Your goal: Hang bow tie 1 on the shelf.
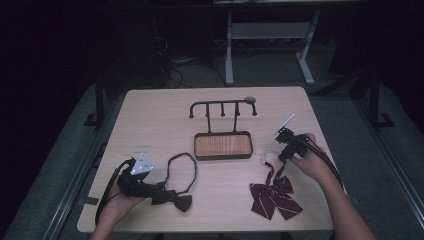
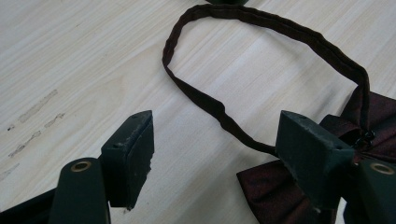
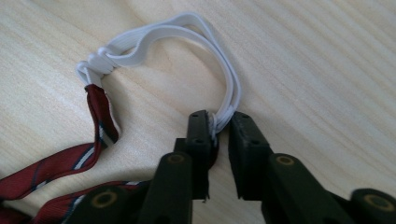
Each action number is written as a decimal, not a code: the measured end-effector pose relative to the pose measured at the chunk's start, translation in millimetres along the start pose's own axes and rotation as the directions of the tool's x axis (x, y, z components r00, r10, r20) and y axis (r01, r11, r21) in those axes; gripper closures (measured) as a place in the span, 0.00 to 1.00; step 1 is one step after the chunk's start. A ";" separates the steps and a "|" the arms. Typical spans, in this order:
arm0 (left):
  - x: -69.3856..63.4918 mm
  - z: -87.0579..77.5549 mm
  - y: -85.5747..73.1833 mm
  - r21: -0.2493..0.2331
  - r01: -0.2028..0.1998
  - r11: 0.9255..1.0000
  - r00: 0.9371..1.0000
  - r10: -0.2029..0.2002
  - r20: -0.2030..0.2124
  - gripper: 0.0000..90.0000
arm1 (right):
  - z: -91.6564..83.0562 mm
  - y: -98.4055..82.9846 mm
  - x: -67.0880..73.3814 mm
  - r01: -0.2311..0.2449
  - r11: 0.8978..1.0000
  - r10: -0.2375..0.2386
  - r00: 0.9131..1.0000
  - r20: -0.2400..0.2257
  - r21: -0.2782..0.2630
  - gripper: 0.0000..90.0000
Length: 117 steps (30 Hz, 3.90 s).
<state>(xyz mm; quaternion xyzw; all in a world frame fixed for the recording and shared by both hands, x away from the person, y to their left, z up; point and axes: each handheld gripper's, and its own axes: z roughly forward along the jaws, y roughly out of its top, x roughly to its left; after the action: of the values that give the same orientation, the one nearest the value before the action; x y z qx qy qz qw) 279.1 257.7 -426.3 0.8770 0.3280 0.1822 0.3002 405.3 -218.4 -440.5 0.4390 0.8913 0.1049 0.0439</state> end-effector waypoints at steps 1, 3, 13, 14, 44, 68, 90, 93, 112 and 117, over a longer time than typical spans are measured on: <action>0.0 0.0 0.0 -0.002 0.001 1.000 1.000 -0.001 0.000 0.32 | -0.2 -0.1 0.1 -0.003 1.000 0.003 1.000 -0.007 0.002 0.90; 0.0 0.0 0.0 -0.002 0.002 1.000 1.000 -0.002 0.000 0.32 | -1.7 -0.4 1.4 0.001 1.000 -0.001 1.000 -0.015 0.001 0.91; -0.8 0.5 0.0 -0.001 0.000 1.000 1.000 0.000 0.001 0.32 | -15.4 -4.9 7.2 0.010 1.000 -0.012 0.997 -0.078 -0.030 0.92; -0.5 0.2 0.2 -0.003 0.000 1.000 1.000 0.000 0.000 0.32 | -17.2 -5.4 7.9 0.015 0.999 -0.018 0.996 -0.089 -0.035 0.92; -2.2 0.0 0.8 -0.007 -0.004 1.000 1.000 0.004 0.012 0.31 | -92.0 4.7 28.7 0.131 0.982 -0.156 0.967 -0.203 -0.133 0.92; -0.7 1.7 0.2 -0.015 0.005 1.000 1.000 -0.004 0.024 0.31 | -131.8 20.7 35.3 0.177 0.969 -0.209 0.959 -0.190 -0.171 0.92; -0.9 0.4 0.3 -0.021 0.002 1.000 1.000 -0.001 0.019 0.31 | -153.0 32.2 43.0 0.210 0.958 -0.240 0.959 -0.148 -0.193 0.92; -0.1 0.6 0.6 -0.021 0.002 1.000 1.000 -0.002 0.018 0.31 | -154.7 33.9 45.6 0.219 0.956 -0.250 0.957 -0.147 -0.197 0.92; 0.2 1.7 1.3 -0.016 -0.005 1.000 1.000 0.006 0.023 0.31 | -168.0 42.5 53.4 0.246 0.946 -0.275 0.953 -0.124 -0.210 0.92; -0.1 0.7 2.0 -0.021 -0.006 1.000 1.000 0.007 0.021 0.31 | -169.7 44.7 55.6 0.253 0.944 -0.282 0.952 -0.120 -0.212 0.92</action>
<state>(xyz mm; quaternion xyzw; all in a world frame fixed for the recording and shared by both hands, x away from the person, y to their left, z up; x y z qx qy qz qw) 280.3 256.1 -425.6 0.8767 0.3201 0.1774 0.3122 377.0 -173.1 -264.4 0.2984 0.9288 0.2170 0.0340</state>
